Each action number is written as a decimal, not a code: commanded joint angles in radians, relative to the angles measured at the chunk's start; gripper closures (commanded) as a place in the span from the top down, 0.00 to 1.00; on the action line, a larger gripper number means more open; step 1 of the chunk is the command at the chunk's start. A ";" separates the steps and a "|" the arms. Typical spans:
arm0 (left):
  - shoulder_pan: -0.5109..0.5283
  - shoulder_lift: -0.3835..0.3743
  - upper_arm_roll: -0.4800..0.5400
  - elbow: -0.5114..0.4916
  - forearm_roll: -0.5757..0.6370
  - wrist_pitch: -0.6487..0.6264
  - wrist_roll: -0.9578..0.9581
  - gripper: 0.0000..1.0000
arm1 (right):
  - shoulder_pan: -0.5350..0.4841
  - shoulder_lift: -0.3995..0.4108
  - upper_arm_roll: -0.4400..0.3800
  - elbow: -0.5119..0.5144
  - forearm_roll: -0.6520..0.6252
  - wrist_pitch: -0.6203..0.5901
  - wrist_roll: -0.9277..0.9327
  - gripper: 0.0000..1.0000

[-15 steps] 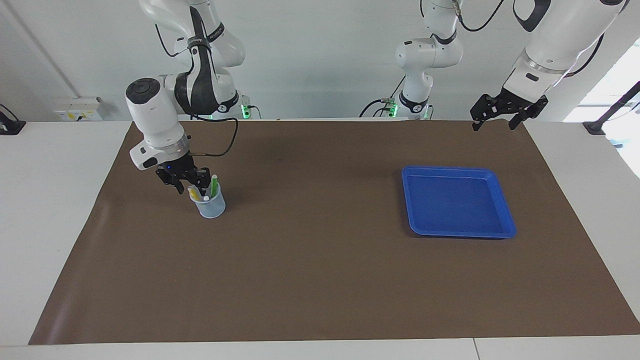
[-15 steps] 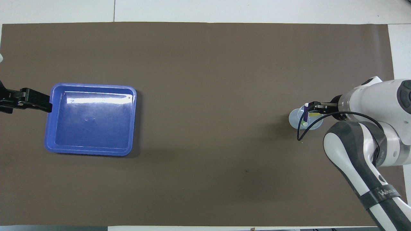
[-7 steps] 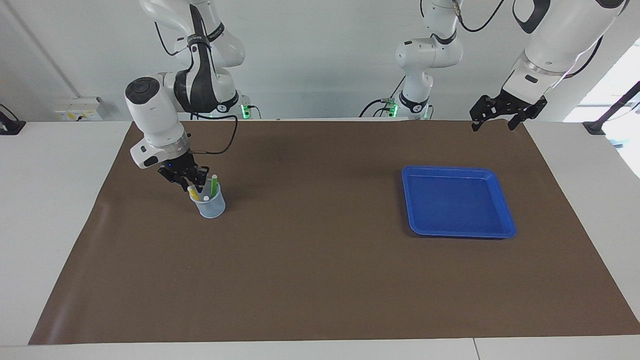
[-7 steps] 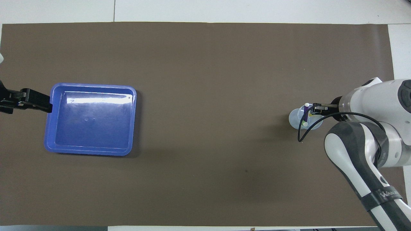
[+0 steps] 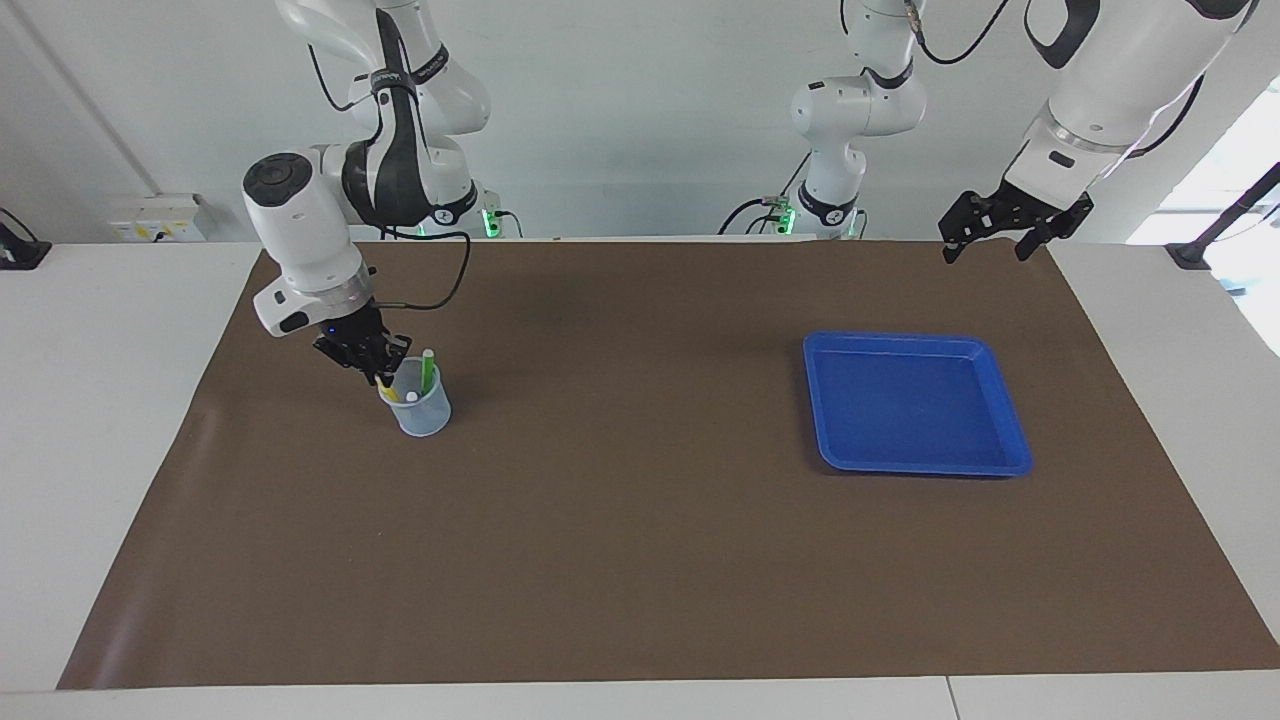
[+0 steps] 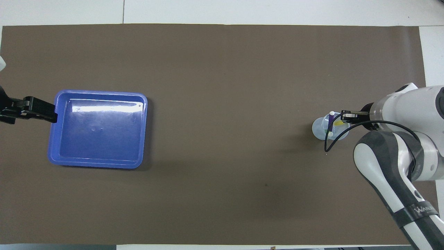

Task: Right arm passes pens to left for tray arrangement
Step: 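Reach the right gripper into the cup and grasp the yellow pen, then lift the yellow pen with the right gripper toward the left gripper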

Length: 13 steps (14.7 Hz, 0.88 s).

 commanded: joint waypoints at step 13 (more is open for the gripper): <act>0.194 -0.105 0.007 -0.237 -0.419 0.078 -0.015 1.00 | 0.028 -0.124 0.045 0.267 0.370 -0.345 0.289 0.00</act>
